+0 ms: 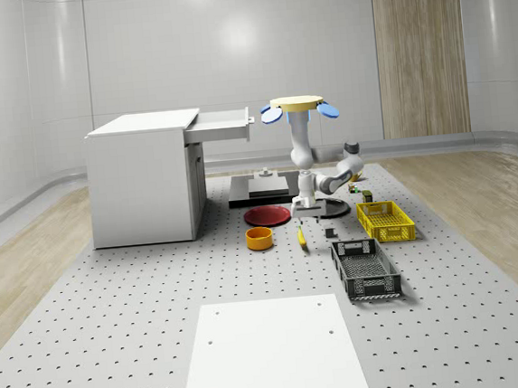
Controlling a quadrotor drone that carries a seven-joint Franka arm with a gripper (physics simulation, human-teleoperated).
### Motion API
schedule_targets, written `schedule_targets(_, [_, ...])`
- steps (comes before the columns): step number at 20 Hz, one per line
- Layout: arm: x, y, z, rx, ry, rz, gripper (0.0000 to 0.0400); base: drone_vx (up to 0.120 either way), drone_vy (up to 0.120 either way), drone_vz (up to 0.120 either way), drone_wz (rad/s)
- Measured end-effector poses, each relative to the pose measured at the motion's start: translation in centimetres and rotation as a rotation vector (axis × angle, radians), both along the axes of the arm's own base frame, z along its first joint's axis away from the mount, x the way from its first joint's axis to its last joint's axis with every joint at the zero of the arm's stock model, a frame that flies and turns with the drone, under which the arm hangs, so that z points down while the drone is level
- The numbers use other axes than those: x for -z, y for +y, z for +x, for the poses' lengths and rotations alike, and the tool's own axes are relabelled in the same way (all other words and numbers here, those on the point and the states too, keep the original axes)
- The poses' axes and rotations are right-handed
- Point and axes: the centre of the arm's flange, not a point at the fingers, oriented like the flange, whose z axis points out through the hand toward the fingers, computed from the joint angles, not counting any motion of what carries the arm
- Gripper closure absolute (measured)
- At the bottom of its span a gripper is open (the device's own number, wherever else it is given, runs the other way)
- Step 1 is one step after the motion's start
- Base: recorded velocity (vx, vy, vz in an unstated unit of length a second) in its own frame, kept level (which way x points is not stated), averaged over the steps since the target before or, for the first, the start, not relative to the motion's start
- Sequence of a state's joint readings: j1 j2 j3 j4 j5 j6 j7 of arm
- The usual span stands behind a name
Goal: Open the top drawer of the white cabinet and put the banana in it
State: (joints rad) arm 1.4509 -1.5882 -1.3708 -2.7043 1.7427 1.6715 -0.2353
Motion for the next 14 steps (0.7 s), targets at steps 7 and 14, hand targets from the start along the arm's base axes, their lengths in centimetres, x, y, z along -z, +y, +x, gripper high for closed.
schedule_targets(7, [-2.4,2.2,0.0,0.000,0.000,0.000,0.0000,0.000,0.000,0.000,0.000])
schedule_targets(14, [-5.0,3.9,0.4,0.000,0.000,0.000,0.0000,0.000,0.000,0.000,0.000])
